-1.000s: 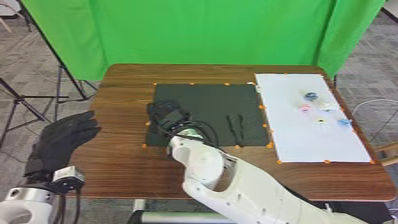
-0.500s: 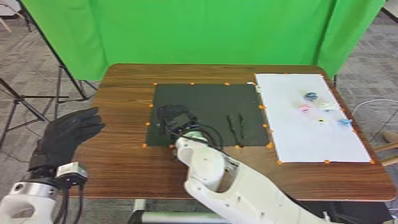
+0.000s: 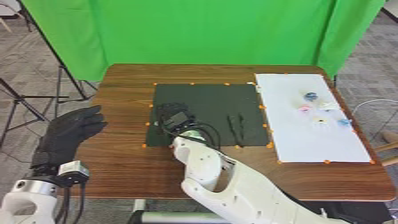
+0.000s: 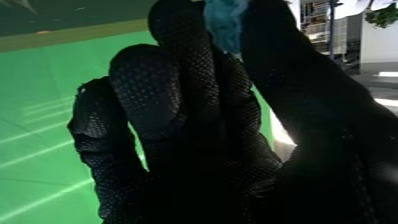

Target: Arrange flowers

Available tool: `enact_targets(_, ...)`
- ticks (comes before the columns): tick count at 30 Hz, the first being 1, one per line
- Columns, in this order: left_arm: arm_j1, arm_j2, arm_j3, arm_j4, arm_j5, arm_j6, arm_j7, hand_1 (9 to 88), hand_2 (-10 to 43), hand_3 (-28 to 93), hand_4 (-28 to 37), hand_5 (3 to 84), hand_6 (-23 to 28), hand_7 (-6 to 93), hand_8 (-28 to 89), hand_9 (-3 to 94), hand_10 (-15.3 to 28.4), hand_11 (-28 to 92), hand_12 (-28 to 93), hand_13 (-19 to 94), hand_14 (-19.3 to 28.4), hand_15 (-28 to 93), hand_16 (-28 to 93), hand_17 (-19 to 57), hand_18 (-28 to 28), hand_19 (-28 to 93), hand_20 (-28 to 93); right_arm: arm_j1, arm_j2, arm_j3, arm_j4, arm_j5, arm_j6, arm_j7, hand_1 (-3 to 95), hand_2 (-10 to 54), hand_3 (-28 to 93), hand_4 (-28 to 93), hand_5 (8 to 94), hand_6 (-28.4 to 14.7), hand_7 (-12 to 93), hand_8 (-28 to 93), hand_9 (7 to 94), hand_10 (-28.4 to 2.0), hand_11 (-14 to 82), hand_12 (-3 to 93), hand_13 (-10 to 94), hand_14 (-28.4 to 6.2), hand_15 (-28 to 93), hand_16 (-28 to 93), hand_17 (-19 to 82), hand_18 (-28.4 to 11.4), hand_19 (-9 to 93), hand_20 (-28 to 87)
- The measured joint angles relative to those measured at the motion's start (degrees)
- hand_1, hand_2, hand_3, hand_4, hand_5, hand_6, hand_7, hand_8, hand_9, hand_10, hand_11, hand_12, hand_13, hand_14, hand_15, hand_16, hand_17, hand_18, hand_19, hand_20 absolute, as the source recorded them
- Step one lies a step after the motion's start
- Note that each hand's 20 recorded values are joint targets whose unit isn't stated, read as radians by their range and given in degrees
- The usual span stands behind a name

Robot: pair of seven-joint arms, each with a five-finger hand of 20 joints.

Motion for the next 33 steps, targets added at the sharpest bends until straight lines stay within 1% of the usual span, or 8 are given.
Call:
enact_targets(3, 0.0, -0.01, 0.07, 0.01, 0.00, 0.00, 0.00, 27.3, 3.2, 82, -20.0, 42.6, 11.8, 19.6, -11, 36.7, 21.0, 38, 10, 25, 26.9, 65, -14, -9.0, 22.8, 60, 16, 0.1, -0.1, 0.1, 0.2, 0.0, -0.1, 0.3, 38.1, -9.5, 78, -28, 65.1, -4.6, 34, -11, 72.8, -14.4, 43.1, 21.4, 70, -9.6, 73, 22, 38, -23.0, 93, 30)
enact_targets(5, 0.0, -0.01, 0.23, 0.02, -0.06, 0.07, 0.16, 27.3, 3.1, 82, -19.9, 42.6, 11.9, 19.6, -11, 36.7, 21.0, 38, 10, 25, 26.8, 65, -14, -9.0, 22.8, 60, 16, 0.1, -0.2, 0.1, 0.2, 0.0, -0.4, 0.4, 37.6, -9.5, 78, -28, 64.9, -4.8, 35, -13, 72.5, -14.5, 43.2, 21.2, 69, -9.7, 73, 22, 38, -23.1, 93, 30)
enact_targets(12, 0.0, 0.42, 0.38, 0.06, -0.15, 0.08, 0.45, 27.4, 3.1, 82, -19.8, 42.6, 11.8, 19.6, -11, 36.7, 21.0, 38, 10, 25, 26.8, 65, -14, -9.0, 22.8, 60, 16, 0.2, -0.3, 0.0, 0.2, 0.0, -0.7, 1.2, 35.9, -9.5, 76, -28, 64.7, -5.2, 35, -13, 72.3, -14.9, 43.2, 21.0, 69, -9.9, 73, 22, 37, -23.6, 93, 30)
enact_targets(26, -0.1, 0.34, 0.39, 0.11, -0.01, 0.03, 0.23, 27.5, 2.8, 81, -19.3, 42.6, 11.8, 19.8, -11, 36.7, 20.9, 38, 10, 26, 26.8, 65, -14, -9.0, 22.8, 60, 16, 1.0, -0.3, -0.3, 0.5, 0.1, -1.3, 2.4, 34.6, -9.5, 76, -28, 63.8, -6.0, 34, -13, 70.7, -15.8, 43.4, 20.8, 68, -11.1, 73, 21, 37, -24.1, 93, 29)
enact_targets(28, 0.2, 0.33, 0.11, 0.10, -0.04, 0.08, 0.25, 27.6, 2.8, 81, -19.4, 42.6, 11.8, 19.7, -11, 36.7, 21.0, 38, 10, 25, 26.8, 65, -14, -9.0, 22.8, 60, 16, 1.3, -0.1, -0.8, 0.4, 0.1, -1.3, 2.4, 34.6, -9.5, 76, -28, 63.7, -6.2, 34, -13, 70.2, -15.9, 43.4, 20.9, 67, -11.3, 74, 21, 36, -24.4, 93, 29)
enact_targets(30, 1.1, 0.33, -0.59, -0.11, -0.29, 0.29, 0.52, 27.6, 2.8, 81, -19.5, 42.6, 11.9, 19.7, -11, 36.7, 21.0, 38, 10, 25, 26.9, 65, -14, -9.0, 22.8, 60, 16, 2.0, 0.4, -1.8, 0.1, 0.4, -1.3, 2.6, 34.4, -9.5, 77, -28, 63.5, -6.4, 33, -13, 68.9, -16.4, 43.4, 20.9, 66, -11.7, 74, 21, 35, -24.6, 93, 28)
enact_targets(31, 1.9, 0.33, -1.15, -0.35, -0.53, 0.52, 0.84, 27.5, 2.8, 82, -19.5, 42.6, 11.8, 19.8, -11, 36.7, 21.0, 38, 10, 26, 26.9, 65, -14, -9.0, 22.8, 60, 16, 2.5, 0.7, -2.5, -0.2, 0.7, -1.4, 2.6, 34.4, -9.5, 77, -28, 63.4, -6.5, 33, -13, 68.7, -16.5, 43.4, 20.9, 66, -11.7, 74, 21, 35, -24.6, 93, 28)
enact_targets(33, 4.2, 0.36, -2.77, -1.13, -1.06, 1.13, 1.76, 27.6, 2.7, 82, -19.5, 42.6, 11.8, 19.7, -11, 36.8, 21.1, 38, 10, 26, 26.9, 65, -14, -9.0, 22.8, 60, 16, 3.7, 1.7, -3.8, -1.3, 1.7, -1.8, 2.7, 34.6, -9.5, 78, -28, 63.1, -6.9, 32, -13, 68.0, -17.2, 42.7, 20.7, 65, -12.0, 74, 21, 35, -24.6, 93, 27)
